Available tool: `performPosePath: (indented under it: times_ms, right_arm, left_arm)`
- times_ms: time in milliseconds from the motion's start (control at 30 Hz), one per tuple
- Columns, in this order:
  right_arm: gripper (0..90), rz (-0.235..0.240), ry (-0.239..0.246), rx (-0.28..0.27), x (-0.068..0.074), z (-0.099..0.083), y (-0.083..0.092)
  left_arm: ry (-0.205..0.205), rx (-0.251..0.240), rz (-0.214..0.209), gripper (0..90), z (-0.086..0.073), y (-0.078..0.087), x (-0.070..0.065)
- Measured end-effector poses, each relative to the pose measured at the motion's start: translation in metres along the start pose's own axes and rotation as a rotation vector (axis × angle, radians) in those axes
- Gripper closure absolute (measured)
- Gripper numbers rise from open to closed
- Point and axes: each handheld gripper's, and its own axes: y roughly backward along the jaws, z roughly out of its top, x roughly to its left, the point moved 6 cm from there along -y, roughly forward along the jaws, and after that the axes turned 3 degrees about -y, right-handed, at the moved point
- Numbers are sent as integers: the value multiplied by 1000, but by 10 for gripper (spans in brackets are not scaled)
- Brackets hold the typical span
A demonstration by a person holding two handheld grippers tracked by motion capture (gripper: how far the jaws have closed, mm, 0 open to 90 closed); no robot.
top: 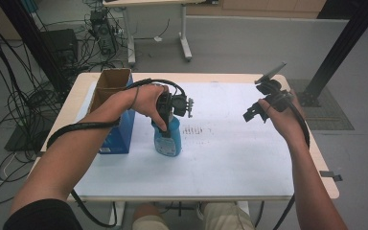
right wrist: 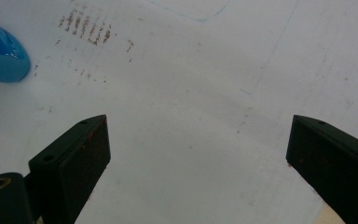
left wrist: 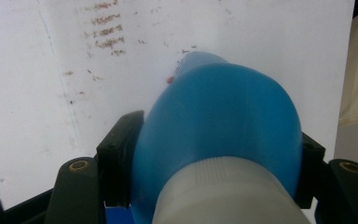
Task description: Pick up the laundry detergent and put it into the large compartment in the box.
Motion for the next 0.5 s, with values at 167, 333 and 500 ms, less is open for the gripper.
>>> performPosePath:
  times_ms: [167,333,500]
  right_arm:
    - [64,0,0,1,0,0,0]
    - [64,0,4,2,1,0,0]
    - [64,0,5,3,1,0,0]
  left_arm:
    - [2,1,-1,353,0,0,0]
    - [4,5,-2,354,1,0,0]
    - [10,4,0,355,0,0,1]
